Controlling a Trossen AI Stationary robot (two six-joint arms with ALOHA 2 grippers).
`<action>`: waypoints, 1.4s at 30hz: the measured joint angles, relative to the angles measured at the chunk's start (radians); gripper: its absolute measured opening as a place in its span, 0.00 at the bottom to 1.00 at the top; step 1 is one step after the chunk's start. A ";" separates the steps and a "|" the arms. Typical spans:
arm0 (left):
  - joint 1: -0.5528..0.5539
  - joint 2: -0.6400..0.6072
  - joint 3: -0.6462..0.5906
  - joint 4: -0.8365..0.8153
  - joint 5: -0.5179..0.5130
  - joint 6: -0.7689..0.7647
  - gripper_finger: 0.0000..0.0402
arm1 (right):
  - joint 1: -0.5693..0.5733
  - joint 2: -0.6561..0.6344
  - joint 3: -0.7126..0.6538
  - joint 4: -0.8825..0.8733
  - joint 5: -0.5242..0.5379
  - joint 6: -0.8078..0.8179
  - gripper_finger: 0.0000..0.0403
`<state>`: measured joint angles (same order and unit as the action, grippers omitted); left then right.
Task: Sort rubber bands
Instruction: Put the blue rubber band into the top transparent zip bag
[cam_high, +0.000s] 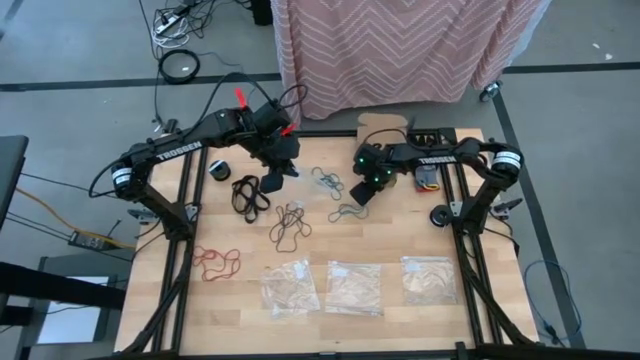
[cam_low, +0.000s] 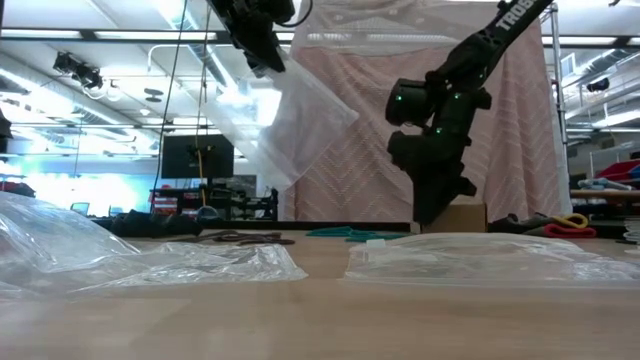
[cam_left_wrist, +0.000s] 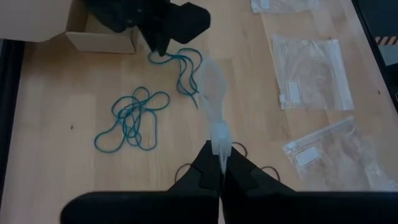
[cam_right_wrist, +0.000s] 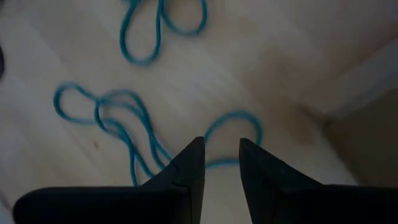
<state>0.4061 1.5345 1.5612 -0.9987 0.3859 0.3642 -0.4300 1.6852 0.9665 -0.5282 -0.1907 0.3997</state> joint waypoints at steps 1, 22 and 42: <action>0.000 0.000 0.000 0.000 0.000 0.000 0.00 | 0.008 0.000 0.000 -0.015 0.003 0.000 0.22; 0.000 0.000 0.000 -0.004 -0.009 0.000 0.00 | 0.129 0.018 -0.019 0.050 0.113 0.082 0.00; 0.000 0.000 0.000 0.036 -0.006 0.017 0.00 | 0.178 -0.492 0.160 0.083 0.228 0.004 0.00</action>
<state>0.4061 1.5345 1.5612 -0.9629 0.3795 0.3817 -0.2520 1.1933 1.1262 -0.4452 0.0377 0.4033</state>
